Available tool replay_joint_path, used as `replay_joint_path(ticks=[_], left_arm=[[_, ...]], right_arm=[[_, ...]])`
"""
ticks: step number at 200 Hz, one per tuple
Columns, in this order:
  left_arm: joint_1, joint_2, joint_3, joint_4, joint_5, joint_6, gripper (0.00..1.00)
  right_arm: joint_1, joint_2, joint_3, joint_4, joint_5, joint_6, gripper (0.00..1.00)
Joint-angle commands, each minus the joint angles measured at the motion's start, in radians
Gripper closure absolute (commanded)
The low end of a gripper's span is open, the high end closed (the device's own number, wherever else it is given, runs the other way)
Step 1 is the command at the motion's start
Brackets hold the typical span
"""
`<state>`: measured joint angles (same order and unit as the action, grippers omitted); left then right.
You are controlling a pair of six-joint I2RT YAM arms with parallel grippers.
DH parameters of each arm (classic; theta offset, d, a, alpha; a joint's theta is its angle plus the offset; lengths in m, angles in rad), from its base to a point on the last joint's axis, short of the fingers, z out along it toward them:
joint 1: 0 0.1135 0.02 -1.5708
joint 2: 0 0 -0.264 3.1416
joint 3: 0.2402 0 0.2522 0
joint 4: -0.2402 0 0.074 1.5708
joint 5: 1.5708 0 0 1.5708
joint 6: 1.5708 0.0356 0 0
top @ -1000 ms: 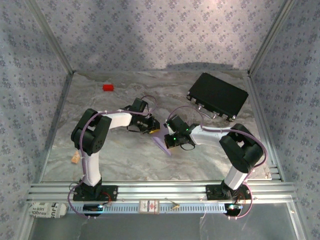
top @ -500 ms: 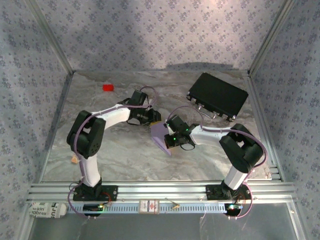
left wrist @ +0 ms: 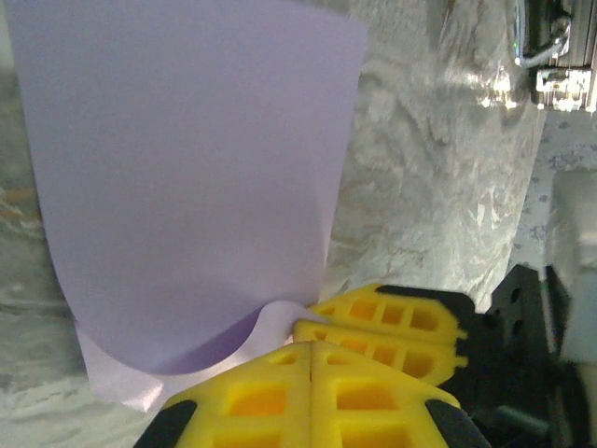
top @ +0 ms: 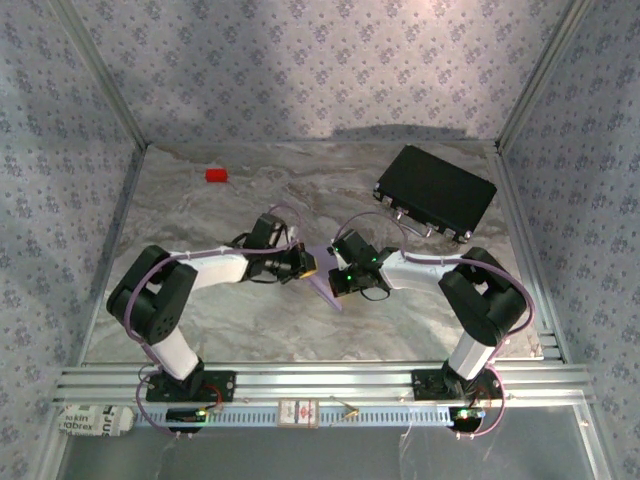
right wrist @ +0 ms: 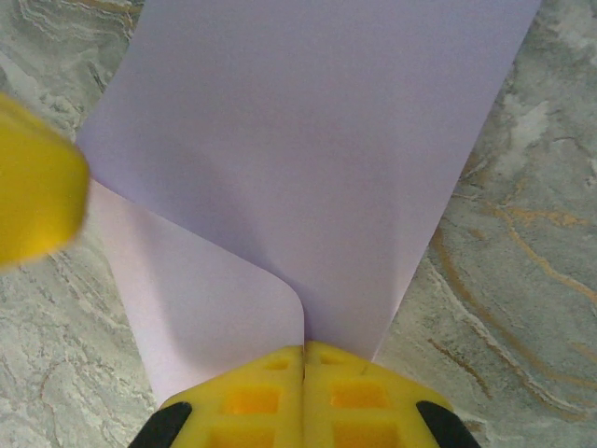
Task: Fold a paper plane with a square sheet of paper (pick it up from the middle)
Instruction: Third fold the triangle at the center of the table.
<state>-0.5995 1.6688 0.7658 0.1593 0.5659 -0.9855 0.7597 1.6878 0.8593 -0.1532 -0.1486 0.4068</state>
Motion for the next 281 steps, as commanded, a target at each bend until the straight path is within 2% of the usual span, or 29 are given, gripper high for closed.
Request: replay_joint_path(ticks=[1, 36, 72, 201, 281], left_arm=[[-0.018, -0.011, -0.035, 0.179, 0.032, -0.096, 0.98], [-0.040, 0.006, -0.080, 0.226, 0.032, -0.123, 0.99], [-0.049, 0.009, -0.103, 0.207, 0.030, -0.110, 1.00], [-0.050, 0.063, -0.094, 0.201, 0.029, -0.076, 1.00], [-0.050, 0.095, -0.100, 0.132, 0.002, -0.024, 1.00]], right_arm=[[0.001, 0.020, -0.022, -0.031, 0.026, 0.006, 1.00], [0.001, 0.014, -0.026, -0.035, 0.030, 0.005, 1.00], [0.000, 0.011, -0.028, -0.032, 0.032, 0.012, 1.00], [0.002, 0.012, -0.032, -0.028, 0.034, 0.010, 1.00], [0.001, 0.007, -0.032, -0.021, 0.022, 0.010, 1.00]])
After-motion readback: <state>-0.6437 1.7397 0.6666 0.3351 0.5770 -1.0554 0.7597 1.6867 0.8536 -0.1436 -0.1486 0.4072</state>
